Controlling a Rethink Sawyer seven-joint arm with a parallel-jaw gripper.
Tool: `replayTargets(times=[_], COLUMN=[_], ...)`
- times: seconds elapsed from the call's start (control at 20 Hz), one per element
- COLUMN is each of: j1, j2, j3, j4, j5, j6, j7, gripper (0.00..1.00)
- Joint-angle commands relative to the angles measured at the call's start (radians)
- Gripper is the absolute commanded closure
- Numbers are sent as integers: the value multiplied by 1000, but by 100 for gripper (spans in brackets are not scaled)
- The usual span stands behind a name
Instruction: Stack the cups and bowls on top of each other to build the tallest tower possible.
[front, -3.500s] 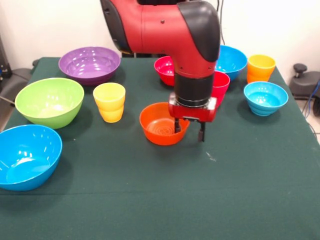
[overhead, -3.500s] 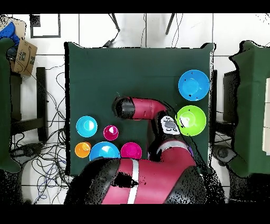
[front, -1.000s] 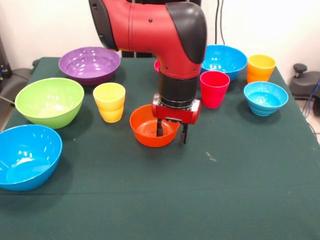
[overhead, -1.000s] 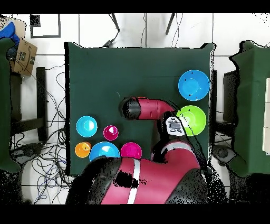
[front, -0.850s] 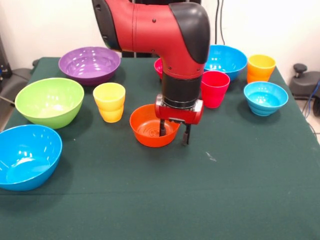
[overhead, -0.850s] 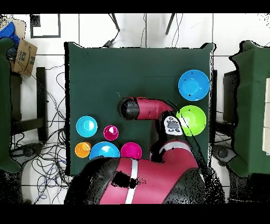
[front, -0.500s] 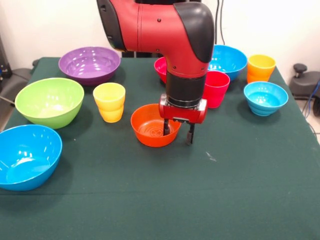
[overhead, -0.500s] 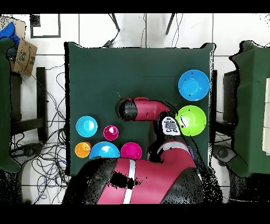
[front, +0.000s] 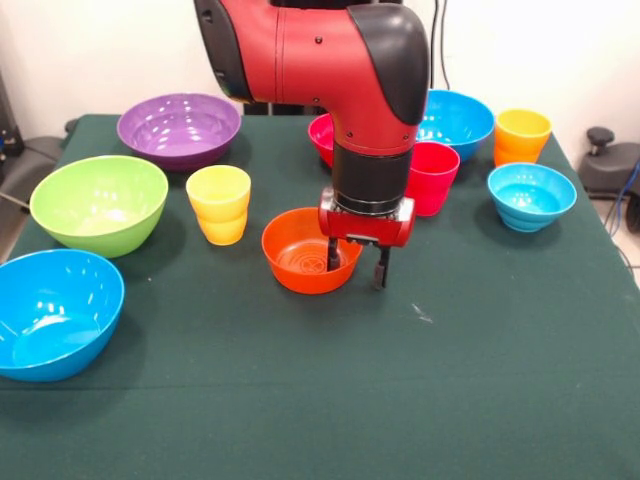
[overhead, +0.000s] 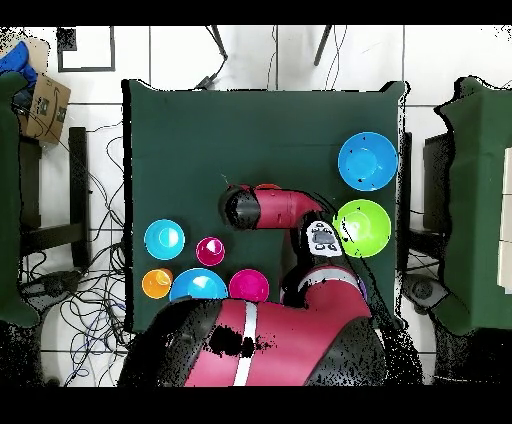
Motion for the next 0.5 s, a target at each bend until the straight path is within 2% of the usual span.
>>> replayTargets(times=[0.05,0.25,0.5], j1=[4,5,-2], j2=[5,-51,-80], j3=[85,84,93], j4=[74,92,80], j5=[-8,1,13], j6=[-22,43,104], j7=[82,65,41], gripper=[0,0,0])
